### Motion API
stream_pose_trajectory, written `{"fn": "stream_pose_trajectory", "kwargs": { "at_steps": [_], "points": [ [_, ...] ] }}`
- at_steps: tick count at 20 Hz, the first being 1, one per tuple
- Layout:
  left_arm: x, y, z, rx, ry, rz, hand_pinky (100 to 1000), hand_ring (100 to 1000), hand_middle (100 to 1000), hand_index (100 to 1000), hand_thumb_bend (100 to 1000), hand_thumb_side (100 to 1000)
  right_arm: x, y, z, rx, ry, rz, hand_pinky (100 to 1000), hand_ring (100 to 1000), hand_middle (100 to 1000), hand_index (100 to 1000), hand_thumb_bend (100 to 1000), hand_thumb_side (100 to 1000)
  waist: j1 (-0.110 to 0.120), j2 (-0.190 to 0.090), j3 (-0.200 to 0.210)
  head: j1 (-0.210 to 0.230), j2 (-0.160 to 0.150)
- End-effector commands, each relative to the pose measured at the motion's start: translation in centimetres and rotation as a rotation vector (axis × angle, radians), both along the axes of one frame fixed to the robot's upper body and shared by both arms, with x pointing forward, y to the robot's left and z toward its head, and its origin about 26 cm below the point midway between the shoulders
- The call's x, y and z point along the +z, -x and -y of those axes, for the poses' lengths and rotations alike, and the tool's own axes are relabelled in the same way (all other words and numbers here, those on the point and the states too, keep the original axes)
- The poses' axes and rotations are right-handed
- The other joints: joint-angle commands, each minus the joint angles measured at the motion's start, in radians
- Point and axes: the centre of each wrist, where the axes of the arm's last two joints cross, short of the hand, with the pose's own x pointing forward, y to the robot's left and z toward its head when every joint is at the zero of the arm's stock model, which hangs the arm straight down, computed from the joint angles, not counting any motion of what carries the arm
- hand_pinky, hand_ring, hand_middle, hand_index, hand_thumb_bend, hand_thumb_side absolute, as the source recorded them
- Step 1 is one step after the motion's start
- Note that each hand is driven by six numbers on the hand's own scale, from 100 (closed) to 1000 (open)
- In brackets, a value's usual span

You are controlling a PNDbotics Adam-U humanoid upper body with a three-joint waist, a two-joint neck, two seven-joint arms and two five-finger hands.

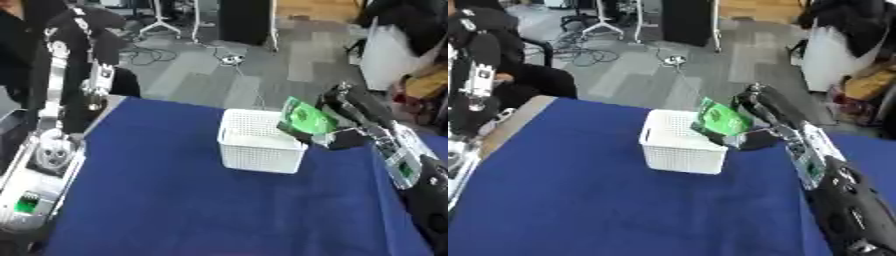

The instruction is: Pick up objects on the table and place them in the box.

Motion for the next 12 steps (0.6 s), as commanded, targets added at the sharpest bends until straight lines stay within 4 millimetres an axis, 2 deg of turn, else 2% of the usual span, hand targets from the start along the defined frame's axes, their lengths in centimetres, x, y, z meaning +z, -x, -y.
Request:
{"fn": "stream_pose_trajectory", "kwargs": {
  "at_steps": [1,12],
  "points": [
    [1.1,0.2,0.4,-0.021,0.0,0.035,410,536,645,687,174,956,2.0,-0.6,0.6,-0.01,0.025,0.03,100,100,112,284,625,682,0.002,-0.008,0.007,-0.014,-0.018],
    [1.8,-0.2,1.8,-0.066,0.026,0.058,414,537,645,687,175,956,2.4,-1.3,-0.1,-0.004,0.068,0.068,100,100,126,288,627,683,-0.004,0.004,0.052,-0.042,-0.039]
  ]
}}
